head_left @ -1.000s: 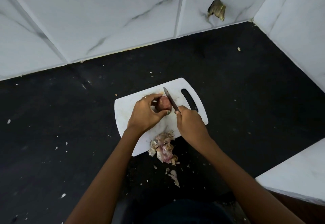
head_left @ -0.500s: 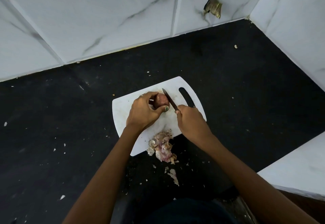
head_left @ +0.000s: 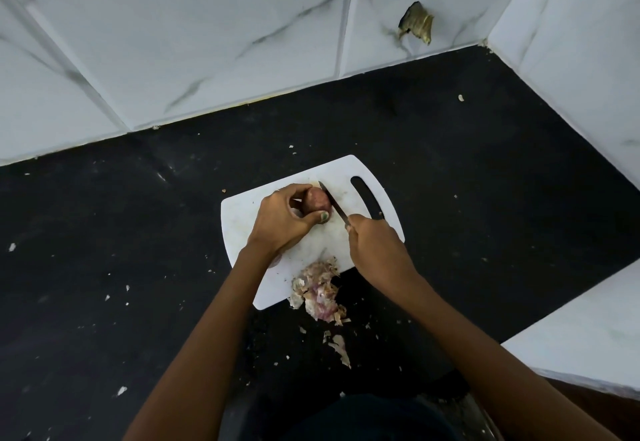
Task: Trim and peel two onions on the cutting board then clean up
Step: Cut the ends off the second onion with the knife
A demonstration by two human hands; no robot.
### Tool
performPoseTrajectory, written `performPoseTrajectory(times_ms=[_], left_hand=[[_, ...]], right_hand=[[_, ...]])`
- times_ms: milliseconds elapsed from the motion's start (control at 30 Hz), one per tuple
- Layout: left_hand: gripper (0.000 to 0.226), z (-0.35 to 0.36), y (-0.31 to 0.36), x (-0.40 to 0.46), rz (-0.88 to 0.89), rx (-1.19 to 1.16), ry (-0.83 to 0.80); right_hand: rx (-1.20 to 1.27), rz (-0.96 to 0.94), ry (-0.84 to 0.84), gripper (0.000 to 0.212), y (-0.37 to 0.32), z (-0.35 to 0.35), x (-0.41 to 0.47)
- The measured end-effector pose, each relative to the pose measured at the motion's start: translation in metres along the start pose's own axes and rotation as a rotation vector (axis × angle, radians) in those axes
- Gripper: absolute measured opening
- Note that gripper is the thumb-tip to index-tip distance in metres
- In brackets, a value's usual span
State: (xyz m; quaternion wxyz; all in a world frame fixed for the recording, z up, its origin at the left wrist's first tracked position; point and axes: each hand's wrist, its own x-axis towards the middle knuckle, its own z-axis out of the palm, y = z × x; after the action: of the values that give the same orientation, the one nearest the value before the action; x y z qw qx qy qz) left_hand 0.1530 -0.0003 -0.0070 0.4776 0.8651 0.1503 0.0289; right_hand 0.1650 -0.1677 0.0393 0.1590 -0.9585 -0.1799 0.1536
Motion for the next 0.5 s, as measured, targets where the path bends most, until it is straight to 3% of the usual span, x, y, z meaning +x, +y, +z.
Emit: performPoseTrajectory(times_ms=[500], left_hand=[[0.041,-0.001,0.0,-0.008,0.009,0.005,0.024]], right_hand=[[0.069,0.002,0.024,0.02,-0.014,0.006,0.012]])
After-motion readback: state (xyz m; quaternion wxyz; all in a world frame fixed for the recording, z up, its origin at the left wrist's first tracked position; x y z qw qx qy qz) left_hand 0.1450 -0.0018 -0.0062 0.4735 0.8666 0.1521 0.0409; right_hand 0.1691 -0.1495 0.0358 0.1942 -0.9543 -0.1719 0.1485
